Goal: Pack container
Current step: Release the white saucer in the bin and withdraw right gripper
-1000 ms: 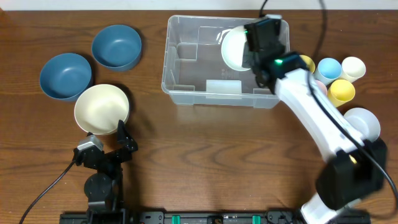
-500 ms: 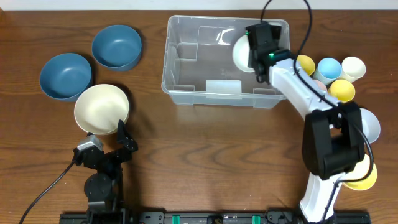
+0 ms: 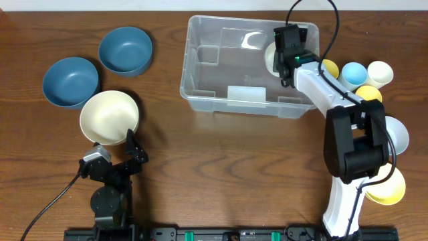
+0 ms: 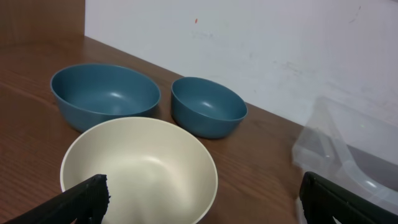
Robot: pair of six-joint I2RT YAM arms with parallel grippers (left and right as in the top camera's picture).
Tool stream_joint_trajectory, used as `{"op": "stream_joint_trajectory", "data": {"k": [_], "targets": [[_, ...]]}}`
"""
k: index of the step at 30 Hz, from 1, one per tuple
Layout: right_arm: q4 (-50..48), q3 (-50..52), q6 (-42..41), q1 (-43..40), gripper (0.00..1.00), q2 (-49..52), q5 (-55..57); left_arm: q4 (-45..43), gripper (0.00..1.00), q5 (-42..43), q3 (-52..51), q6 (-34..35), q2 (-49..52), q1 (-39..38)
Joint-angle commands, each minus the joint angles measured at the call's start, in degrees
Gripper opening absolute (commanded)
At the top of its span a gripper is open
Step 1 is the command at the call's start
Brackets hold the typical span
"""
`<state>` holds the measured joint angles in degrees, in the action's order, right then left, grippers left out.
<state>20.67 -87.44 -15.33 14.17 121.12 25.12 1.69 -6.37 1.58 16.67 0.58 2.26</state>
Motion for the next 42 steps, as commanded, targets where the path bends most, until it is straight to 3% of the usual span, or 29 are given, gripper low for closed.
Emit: {"op": "stream_joint_trajectory", "data": {"k": [1, 7, 12, 19, 27, 32, 42], "targets": [[0.9, -1.9, 3.8, 1.3, 0.68, -0.4, 1.0, 1.9, 0.98, -0.7, -1.3, -0.5, -0.3, 0.3], [7.5, -7.8, 4.3, 4.9, 0.79, -5.6, -0.2, 1.9, 0.98, -0.7, -1.3, -0.5, -0.3, 0.3], [21.2, -16.2, 1.4, 8.2, 0.93, -13.2, -6.7, 1.9, 0.98, -0.7, -1.3, -0.5, -0.3, 0.3], [47.1, -21.7, -12.0, 6.4, 0.99, -26.4, -14.9, 1.9, 0.98, -0.7, -1.3, -0.5, -0.3, 0.3], [76.8, -19.5, -30.1, -4.8, 0.99, -32.8, -7.7, 1.9, 0.98, -0.7, -1.3, -0.5, -0.3, 0.3], [75.4, -6.0, -34.2, -11.8, 0.94, -37.4, -6.7, 1.9, 0.98, -0.7, -1.3, -0.5, -0.3, 0.3], [52.8, 28.6, -30.4, -27.6, 0.82, -46.6, -14.9, 1.9, 0.98, -0.7, -1.3, -0.5, -0.3, 0.3]]}}
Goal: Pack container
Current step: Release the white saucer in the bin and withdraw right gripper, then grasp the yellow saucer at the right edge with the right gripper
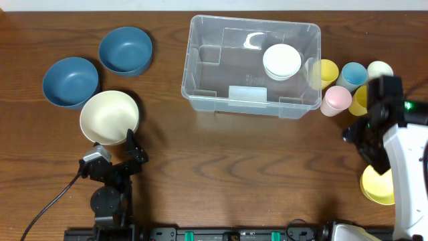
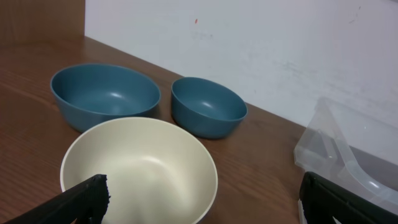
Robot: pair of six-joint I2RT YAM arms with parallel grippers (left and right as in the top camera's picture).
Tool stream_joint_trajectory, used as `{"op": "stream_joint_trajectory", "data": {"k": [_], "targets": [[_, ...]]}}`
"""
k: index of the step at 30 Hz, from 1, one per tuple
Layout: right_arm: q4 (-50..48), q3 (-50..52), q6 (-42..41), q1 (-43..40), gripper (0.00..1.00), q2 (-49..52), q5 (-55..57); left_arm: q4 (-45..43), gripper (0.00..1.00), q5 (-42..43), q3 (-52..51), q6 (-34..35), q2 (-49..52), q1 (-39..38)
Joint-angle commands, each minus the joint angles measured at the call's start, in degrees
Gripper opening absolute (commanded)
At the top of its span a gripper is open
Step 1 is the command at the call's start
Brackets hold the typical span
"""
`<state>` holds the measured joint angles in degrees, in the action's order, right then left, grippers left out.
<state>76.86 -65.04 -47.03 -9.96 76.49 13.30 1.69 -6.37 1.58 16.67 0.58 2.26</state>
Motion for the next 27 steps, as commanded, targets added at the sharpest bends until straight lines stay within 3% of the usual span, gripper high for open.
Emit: {"op": "stream_joint_trajectory", "data": {"k": [1, 7, 15, 20, 27], "targets": [[-5.9, 8.9, 1.6, -4.7, 0.82, -2.2, -3.4, 1.9, 0.98, -0.7, -1.3, -0.5, -0.3, 0.3], [-20.0, 19.7, 6.5, -7.9, 0.72, -2.2, -4.5, 1.9, 0.98, -0.7, -1.3, -0.5, -0.3, 0.3], [-32.4, 22.5, 20.3, -7.9, 0.72, -2.2, -4.6, 1.9, 0.98, -0.7, -1.3, -0.5, -0.3, 0.3], [-32.8, 22.5, 27.4, -7.9, 0.77, -2.2, -4.5, 1.9, 0.98, -0.7, -1.3, -0.5, -0.3, 0.3], [-26.4, 22.5, 22.0, -8.4, 0.77, -2.3, 1.1, 1.9, 0.98, -0.7, -1.3, -0.5, -0.3, 0.3]]}}
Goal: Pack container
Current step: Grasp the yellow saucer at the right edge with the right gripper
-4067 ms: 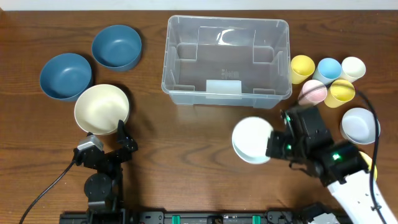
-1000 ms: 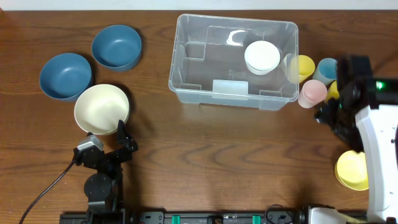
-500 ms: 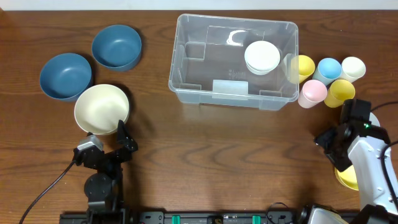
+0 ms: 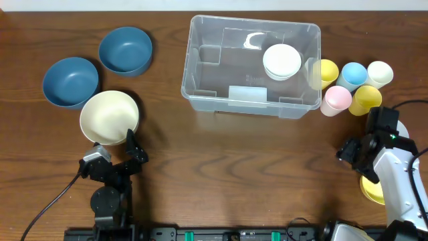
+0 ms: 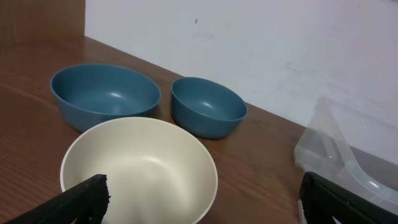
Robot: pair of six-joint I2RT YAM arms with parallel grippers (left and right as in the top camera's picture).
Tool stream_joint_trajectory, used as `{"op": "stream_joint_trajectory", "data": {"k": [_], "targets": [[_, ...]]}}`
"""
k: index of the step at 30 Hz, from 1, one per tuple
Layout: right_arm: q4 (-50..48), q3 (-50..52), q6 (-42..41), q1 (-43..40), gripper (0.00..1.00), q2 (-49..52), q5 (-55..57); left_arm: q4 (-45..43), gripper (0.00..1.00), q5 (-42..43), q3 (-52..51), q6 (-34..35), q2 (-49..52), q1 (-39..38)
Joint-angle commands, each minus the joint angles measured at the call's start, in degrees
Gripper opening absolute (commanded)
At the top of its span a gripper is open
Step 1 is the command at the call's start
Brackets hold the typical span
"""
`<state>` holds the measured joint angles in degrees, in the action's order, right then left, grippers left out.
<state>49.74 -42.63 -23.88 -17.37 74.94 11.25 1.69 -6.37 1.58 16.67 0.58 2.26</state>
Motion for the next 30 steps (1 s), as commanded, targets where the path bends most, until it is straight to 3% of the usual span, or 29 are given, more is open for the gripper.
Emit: {"op": "stream_joint_trajectory", "data": {"k": [1, 9, 17, 22, 23, 30], "targets": [[1.0, 0.1, -1.2, -1.1, 0.75, -0.7, 3.1, 1.9, 0.98, -0.7, -1.3, -0.5, -0.3, 0.3], [4.2, 0.0, -6.4, -1.2, 0.7, -0.7, 8.5, 1.9, 0.98, -0.7, -1.3, -0.5, -0.3, 0.3], [-2.5, 3.4, -6.5, -1.5, 0.58, -0.7, 8.7, 1.9, 0.98, -0.7, -1.3, -0.5, -0.3, 0.3], [-6.4, 6.9, -6.5, -1.5, 0.55, -0.7, 8.3, 1.9, 0.98, -0.7, -1.3, -0.5, -0.3, 0.3], [-7.0, 7.5, -6.5, -1.5, 0.52, -0.7, 8.3, 1.9, 0.98, -0.7, -1.3, -0.5, -0.3, 0.3], [-9.1, 8.1, -6.5, -1.5, 0.07, -0.7, 5.8, 1.9, 0.98, -0.7, -1.3, -0.5, -0.3, 0.3]]}}
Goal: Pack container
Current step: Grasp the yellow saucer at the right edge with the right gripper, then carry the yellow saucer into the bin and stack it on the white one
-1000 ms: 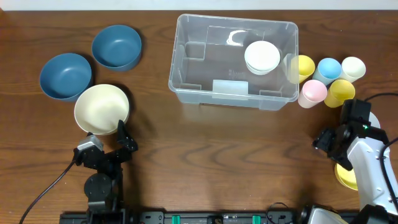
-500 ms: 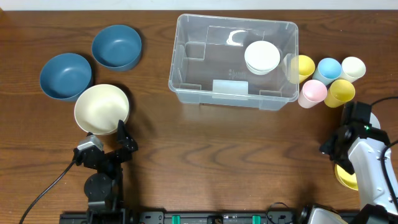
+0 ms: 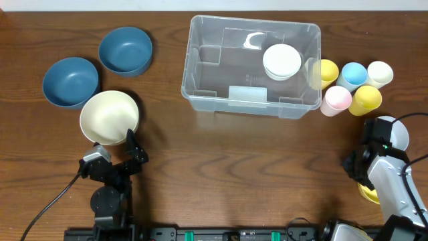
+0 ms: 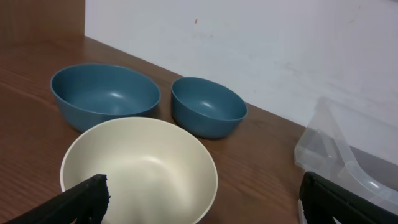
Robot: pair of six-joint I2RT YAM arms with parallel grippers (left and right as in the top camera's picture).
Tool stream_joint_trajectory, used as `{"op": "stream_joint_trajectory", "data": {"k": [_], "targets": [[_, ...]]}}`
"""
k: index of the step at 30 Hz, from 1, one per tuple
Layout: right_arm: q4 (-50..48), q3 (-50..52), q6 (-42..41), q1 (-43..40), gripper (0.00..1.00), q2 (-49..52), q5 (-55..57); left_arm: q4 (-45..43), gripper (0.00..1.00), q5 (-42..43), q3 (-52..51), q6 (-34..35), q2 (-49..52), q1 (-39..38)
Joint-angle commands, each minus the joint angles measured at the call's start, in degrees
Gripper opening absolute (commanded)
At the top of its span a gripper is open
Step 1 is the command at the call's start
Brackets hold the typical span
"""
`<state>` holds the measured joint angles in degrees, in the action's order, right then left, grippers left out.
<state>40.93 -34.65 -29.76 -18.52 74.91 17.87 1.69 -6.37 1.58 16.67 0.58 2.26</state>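
Observation:
A clear plastic container stands at the back centre with one white bowl inside it. Left of it are two blue bowls and a cream bowl. In the left wrist view the cream bowl lies just ahead of my left gripper, which is open and holds nothing. My right gripper is at the front right, above a yellow bowl. Its jaws are too small and dark to read.
Several cups stand right of the container: yellow, blue, white, pink and yellow. A pale bowl sits partly under the right arm. The left arm base is at the front left.
My right arm has drawn a little further toward the table's front edge and covers more of the yellow bowl. The left arm and all the bowls and cups are unchanged.
My right gripper was first inside the container at the white bowl. Then the bowl sat alone in the container and the arm was over by the cups at the right. After that the arm stood further front right, where it is now. The left arm never moved.

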Motion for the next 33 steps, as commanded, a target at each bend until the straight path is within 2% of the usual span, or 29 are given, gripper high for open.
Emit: {"op": "stream_joint_trajectory", "data": {"k": [1, 8, 14, 18, 24, 29, 33], "targets": [[-0.3, 0.1, -0.7, -0.3, 0.03, -0.7, -1.4, 1.9, 0.98, -0.7, -1.3, -0.5, -0.3, 0.3], [-0.4, 0.0, -0.3, 0.3, 0.01, -0.9, -8.6, 1.9, 0.98, -0.7, -1.3, -0.5, -0.3, 0.3], [4.3, -4.7, 4.8, 5.4, 0.01, -6.6, -14.8, 1.9, 0.98, -0.7, -1.3, -0.5, -0.3, 0.3], [10.9, -14.1, 10.3, 10.5, 0.01, -13.4, -20.1, 1.9, 0.98, -0.7, -1.3, -0.5, -0.3, 0.3], [17.1, -33.3, 11.2, 18.3, 0.01, -16.9, -20.7, 1.9, 0.98, -0.7, -1.3, -0.5, -0.3, 0.3], [13.4, -43.9, 11.1, 23.4, 0.01, -13.1, -18.4, 1.9, 0.98, -0.7, -1.3, -0.5, -0.3, 0.3], [6.8, -49.0, 11.8, 27.6, 0.01, -5.4, -15.8, 1.9, 0.98, -0.7, -1.3, -0.5, -0.3, 0.3]]}}
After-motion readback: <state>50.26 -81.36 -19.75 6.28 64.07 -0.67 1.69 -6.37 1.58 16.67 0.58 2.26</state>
